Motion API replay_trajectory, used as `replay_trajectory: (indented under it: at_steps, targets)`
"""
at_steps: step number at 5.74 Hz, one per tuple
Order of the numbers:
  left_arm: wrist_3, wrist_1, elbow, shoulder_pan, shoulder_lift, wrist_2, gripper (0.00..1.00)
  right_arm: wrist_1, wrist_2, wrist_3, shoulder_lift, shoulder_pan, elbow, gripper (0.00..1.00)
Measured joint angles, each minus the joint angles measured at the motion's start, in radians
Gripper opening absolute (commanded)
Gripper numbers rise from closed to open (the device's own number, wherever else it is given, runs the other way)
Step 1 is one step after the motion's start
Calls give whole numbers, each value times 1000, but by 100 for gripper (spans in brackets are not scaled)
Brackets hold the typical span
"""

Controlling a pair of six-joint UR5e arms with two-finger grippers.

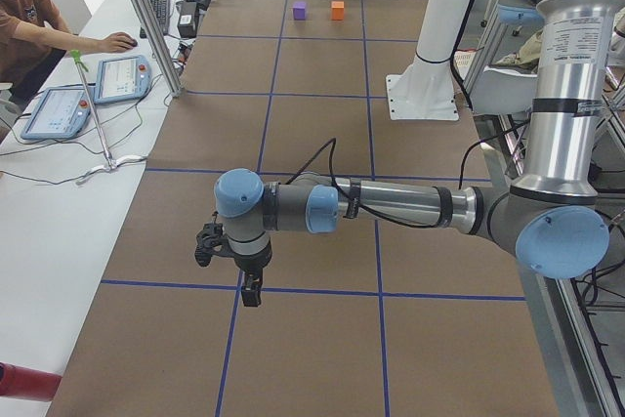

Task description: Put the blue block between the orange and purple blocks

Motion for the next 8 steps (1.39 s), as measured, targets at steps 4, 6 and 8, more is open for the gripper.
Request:
replay_trajectory:
  at_steps: [4,6,8]
  targets:
    - [0,-26,-24,8,-11,-9,100,0,2,8,7,0,3,100]
    - [-2,-45,-84,18,-16,-31,100,0,4,11,9,0,6,100]
    - [-122,-46,-218,100,-15,-102,100,0,5,11,7,-1,11,100]
